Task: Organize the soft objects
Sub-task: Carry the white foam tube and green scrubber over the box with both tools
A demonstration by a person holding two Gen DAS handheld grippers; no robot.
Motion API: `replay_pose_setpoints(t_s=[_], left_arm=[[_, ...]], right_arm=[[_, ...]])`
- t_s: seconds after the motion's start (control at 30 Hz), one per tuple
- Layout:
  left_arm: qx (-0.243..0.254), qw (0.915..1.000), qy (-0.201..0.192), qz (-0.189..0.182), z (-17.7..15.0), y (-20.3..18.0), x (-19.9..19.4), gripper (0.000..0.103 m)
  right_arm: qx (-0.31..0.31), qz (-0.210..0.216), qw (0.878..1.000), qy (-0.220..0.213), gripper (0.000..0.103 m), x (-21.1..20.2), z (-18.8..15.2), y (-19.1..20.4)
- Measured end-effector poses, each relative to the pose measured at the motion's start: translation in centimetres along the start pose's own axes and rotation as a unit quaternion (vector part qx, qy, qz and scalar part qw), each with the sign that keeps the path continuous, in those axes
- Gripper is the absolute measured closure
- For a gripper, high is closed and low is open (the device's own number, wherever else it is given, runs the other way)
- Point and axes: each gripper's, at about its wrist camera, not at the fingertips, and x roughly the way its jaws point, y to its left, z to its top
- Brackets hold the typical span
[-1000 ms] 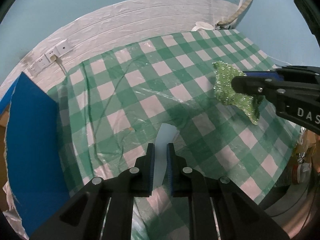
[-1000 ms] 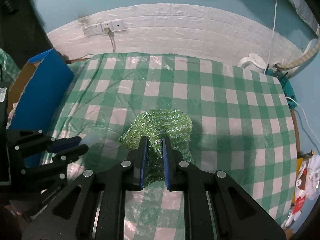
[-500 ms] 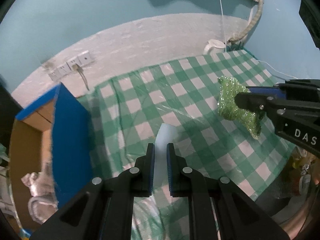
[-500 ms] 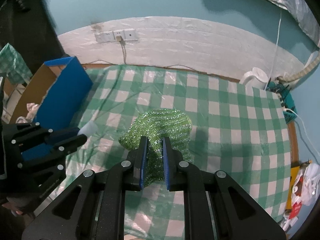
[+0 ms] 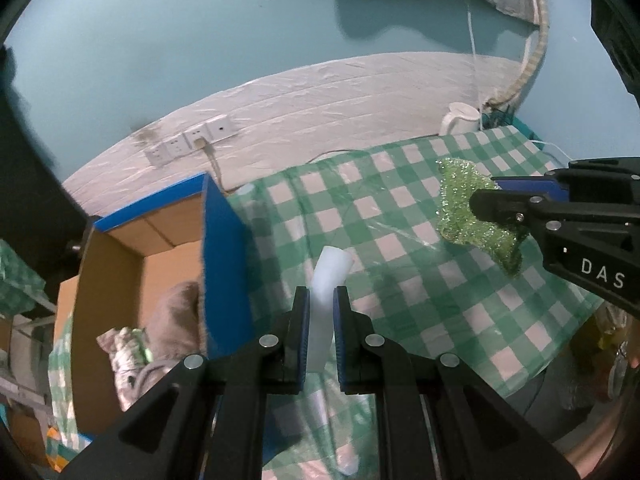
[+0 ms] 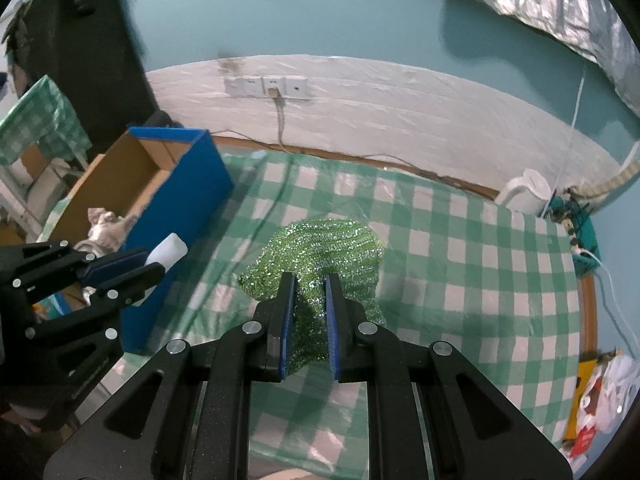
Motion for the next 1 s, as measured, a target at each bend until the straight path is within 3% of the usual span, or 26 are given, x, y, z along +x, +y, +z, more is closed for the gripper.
replay_pose_setpoints(t_s=[0.63, 1.0], left_arm=[[-0.077, 0.9955, -0.023, 0.05, -1.9, 9.2, -3.2, 0.092], [-0.114, 0.99, -0.014, 0.081, -3.9, 13.7, -3.1, 0.092]], right_arm=[[-0.079, 0.031, 0.996, -0.014, 0.09, 0.4, 3.8, 9.7], [-0.138, 0.06, 0.988, -0.014, 0.09, 2.4, 6.1, 17.0]])
